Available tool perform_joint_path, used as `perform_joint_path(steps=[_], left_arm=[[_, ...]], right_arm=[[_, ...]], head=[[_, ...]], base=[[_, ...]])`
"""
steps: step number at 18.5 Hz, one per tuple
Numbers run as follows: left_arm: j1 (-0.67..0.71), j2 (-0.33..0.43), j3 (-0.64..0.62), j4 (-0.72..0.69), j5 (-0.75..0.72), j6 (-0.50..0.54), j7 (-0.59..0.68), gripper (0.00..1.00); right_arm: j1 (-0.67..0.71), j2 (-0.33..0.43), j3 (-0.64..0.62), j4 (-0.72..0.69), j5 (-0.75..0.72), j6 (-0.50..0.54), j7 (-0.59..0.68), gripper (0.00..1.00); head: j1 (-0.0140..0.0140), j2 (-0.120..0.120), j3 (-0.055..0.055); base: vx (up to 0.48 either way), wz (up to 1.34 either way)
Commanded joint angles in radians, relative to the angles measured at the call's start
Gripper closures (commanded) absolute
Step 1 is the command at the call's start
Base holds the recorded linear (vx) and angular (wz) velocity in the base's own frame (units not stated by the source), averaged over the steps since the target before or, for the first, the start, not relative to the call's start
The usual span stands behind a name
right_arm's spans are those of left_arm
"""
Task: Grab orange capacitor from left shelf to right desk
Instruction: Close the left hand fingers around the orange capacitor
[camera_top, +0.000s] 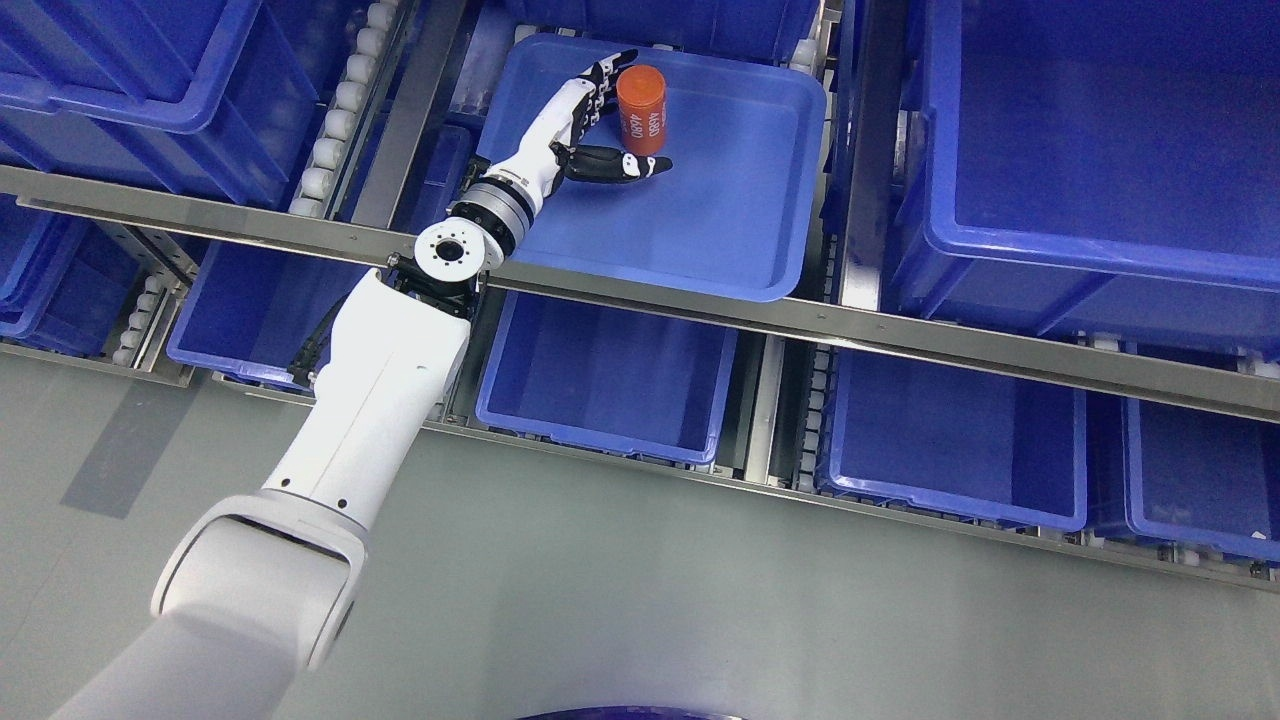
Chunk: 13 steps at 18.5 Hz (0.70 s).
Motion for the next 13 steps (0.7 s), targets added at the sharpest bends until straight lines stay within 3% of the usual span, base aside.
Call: perform_joint_path(steps=[1,13], left_arm=[[-0.070,0.017,-0.070,0.157,-0.001,0.001,0.001,0.05],[-0.081,0.017,-0.109,0.157,0.008,-0.074,0.004,0.38]], right_arm=[[0.034,-0.017,-0.012,-0.023,0.000,0.000,0.000,0.00],[0.034,-0.017,-0.011,-0.023,0.000,0.000,0.000,0.00]], head=[[0.0000,0.000,0.000],[0.0000,0.000,0.000]], base=[[0.000,0.00],[0.000,0.00]])
